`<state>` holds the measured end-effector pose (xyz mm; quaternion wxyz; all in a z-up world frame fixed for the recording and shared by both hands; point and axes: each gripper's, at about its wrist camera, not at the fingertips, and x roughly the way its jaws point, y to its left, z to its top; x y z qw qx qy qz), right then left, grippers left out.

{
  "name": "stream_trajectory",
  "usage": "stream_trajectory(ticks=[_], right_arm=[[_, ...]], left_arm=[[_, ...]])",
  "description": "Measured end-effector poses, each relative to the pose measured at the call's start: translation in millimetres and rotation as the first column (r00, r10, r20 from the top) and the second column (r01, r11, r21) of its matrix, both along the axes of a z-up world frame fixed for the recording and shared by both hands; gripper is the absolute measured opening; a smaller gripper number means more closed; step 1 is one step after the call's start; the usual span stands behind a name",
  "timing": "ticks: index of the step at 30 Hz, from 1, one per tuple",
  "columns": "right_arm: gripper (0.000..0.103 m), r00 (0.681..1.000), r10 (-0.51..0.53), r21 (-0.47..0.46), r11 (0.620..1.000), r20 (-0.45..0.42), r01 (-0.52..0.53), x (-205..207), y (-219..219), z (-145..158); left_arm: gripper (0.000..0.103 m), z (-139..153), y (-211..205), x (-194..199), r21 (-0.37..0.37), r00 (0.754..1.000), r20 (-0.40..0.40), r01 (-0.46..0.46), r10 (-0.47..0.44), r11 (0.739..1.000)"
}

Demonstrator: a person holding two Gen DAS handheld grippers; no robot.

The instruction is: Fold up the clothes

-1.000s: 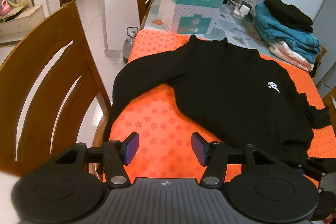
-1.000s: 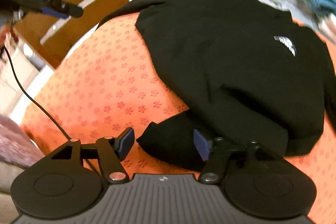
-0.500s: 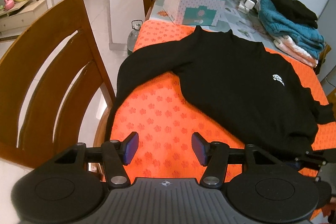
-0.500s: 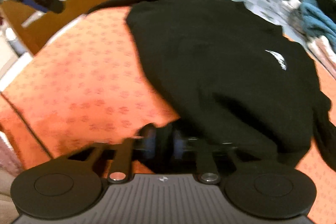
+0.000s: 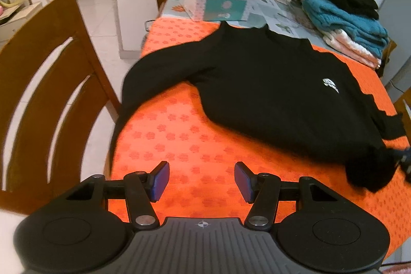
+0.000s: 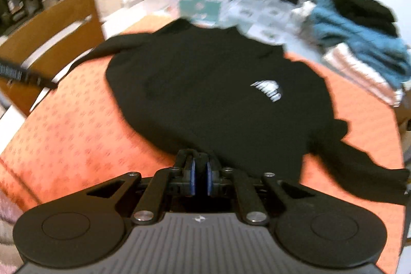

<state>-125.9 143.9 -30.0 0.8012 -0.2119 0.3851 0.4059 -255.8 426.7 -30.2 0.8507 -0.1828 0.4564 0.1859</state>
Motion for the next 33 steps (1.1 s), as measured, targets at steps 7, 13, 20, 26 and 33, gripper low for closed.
stream_trajectory(ticks=[7, 13, 20, 26, 33], right_arm=[[0.01, 0.983, -0.176, 0.072, 0.982, 0.047, 0.173, 35, -37, 29], [0.009, 0.959, -0.283, 0.147, 0.948, -0.015, 0.282, 64, -61, 38], [0.009, 0.968, -0.247, 0.167, 0.957, 0.04, 0.238, 97, -44, 50], [0.009, 0.973, -0.193, 0.143, 0.974, 0.129, 0.175, 142, -4, 59], [0.009, 0.974, -0.166, 0.089, 0.984, 0.151, 0.154, 208, 46, 43]], left_arm=[[0.059, -9, -15, 14, -0.012, 0.997, -0.005, 0.071, -0.071, 0.997], [0.059, -18, -23, 29, -0.018, 0.992, -0.02, 0.128, -0.128, 0.992], [0.059, -23, -29, 49, -0.014, 0.983, -0.031, 0.182, -0.182, 0.983], [0.059, -19, -23, 66, 0.01, 0.979, -0.026, 0.202, -0.202, 0.979], [0.059, -11, -11, 80, 0.022, 0.984, -0.015, 0.179, -0.179, 0.984]])
